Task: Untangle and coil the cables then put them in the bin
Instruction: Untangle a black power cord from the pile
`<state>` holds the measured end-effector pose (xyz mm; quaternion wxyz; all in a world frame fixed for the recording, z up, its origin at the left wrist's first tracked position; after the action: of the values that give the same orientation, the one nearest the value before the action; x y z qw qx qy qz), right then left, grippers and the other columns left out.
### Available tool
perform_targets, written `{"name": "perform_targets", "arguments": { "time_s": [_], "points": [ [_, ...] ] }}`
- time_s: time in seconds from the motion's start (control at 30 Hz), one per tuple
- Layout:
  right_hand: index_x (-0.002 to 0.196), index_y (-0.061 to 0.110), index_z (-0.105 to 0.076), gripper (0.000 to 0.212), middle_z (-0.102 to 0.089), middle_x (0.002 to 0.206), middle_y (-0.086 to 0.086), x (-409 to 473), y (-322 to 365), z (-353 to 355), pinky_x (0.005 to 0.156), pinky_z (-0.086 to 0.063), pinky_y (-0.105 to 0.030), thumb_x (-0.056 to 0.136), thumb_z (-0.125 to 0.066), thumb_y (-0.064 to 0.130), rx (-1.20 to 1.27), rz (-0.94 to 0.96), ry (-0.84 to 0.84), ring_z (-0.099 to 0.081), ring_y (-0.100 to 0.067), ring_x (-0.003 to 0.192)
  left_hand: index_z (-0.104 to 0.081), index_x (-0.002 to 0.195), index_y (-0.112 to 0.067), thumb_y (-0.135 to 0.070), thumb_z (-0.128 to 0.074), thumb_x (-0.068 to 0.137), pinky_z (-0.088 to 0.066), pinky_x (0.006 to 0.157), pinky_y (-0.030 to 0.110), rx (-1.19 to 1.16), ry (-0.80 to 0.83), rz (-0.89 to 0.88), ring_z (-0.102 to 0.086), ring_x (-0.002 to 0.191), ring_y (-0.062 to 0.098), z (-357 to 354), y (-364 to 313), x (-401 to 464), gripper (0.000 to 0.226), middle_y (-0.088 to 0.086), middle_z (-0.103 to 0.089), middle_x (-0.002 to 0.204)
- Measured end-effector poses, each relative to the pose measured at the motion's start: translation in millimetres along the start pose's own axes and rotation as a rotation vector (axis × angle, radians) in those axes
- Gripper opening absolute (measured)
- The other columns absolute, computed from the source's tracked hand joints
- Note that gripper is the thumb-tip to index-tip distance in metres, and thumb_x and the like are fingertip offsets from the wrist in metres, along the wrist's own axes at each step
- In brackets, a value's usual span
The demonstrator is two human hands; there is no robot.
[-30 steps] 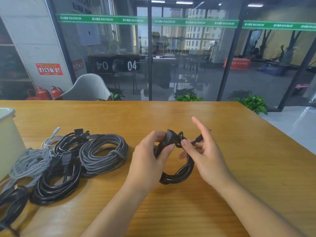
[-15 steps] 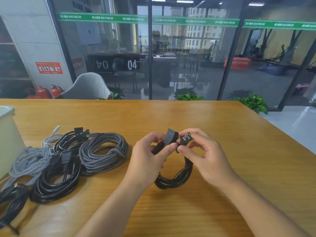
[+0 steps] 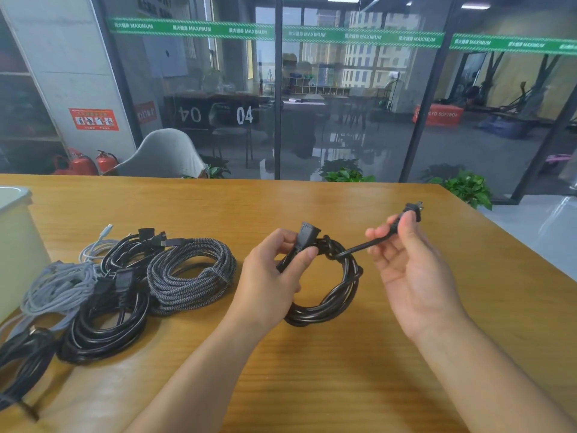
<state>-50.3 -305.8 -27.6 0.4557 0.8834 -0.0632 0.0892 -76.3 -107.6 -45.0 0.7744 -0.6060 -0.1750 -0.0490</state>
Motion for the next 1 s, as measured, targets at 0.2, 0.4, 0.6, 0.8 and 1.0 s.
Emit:
{"name": "perform_targets", "arguments": {
  "time_s": [0.2, 0.4, 0.6, 0.8, 1.0],
  "points": [
    [0.108, 0.016, -0.069, 0.028, -0.063, 0.08, 0.001, 2, 7, 1, 0.064, -0.051, -0.023, 0.101, -0.054, 0.038, -0.163, 0.019, 0.049, -0.065, -0.016, 0.079, -0.068, 0.098, -0.029, -0.036, -0.071, 0.095, -0.048, 0.05, 0.02, -0.047, 0.013, -0.017, -0.058, 0.059, 0.017, -4, -5, -8, 0.008, -0.013, -0.067, 0.096],
    [0.12, 0.027, -0.075, 0.029, -0.077, 0.103, 0.0, -3, -8, -5, 0.094, -0.052, -0.026, 0.109, -0.048, 0.031, -0.564, 0.104, 0.111, -0.07, -0.013, 0.106, -0.067, 0.1, -0.032, -0.041, -0.068, 0.097, -0.051, 0.057, 0.037, -0.024, 0.048, -0.105, -0.054, 0.06, 0.012, -20, -14, -18, 0.01, -0.009, -0.068, 0.096],
    [0.102, 0.02, -0.068, 0.03, -0.077, 0.088, 0.001, -6, -8, -1, 0.075, -0.057, -0.031, 0.085, -0.075, 0.043, -0.665, 0.224, -0.018, -0.074, -0.016, 0.084, -0.067, 0.099, -0.03, -0.04, -0.07, 0.095, -0.044, 0.057, 0.027, -0.071, 0.077, -0.116, -0.052, 0.056, 0.009, -23, -16, -20, 0.011, -0.009, -0.069, 0.09],
    [0.089, 0.021, -0.076, 0.022, -0.077, 0.084, 0.001, -8, -9, -4, 0.074, -0.056, -0.037, 0.1, -0.063, 0.035, -0.737, 0.27, 0.064, -0.072, -0.017, 0.08, -0.067, 0.1, -0.023, -0.032, -0.08, 0.087, -0.042, 0.054, 0.016, -0.134, 0.111, -0.071, -0.052, 0.051, -0.001, -27, -15, -22, 0.02, -0.018, -0.064, 0.072],
    [0.11, 0.017, -0.078, 0.028, -0.079, 0.109, 0.0, -12, -21, -14, 0.094, -0.056, -0.028, 0.109, -0.05, 0.021, -0.658, 0.053, 0.279, -0.072, -0.015, 0.108, -0.066, 0.097, -0.023, -0.042, -0.085, 0.077, -0.04, 0.05, 0.02, -0.173, 0.041, -0.014, -0.048, 0.049, 0.004, -19, -10, -16, 0.033, -0.003, -0.071, 0.089]
  ]
}}
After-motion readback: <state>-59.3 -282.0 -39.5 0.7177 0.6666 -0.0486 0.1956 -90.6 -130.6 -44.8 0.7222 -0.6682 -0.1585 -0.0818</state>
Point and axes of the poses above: each hand's wrist, its own x-axis towards the middle knuckle, its own z-axis out of the back of the hand, y = z × x, the point moved 4 cm from there along x, towards the middle knuckle
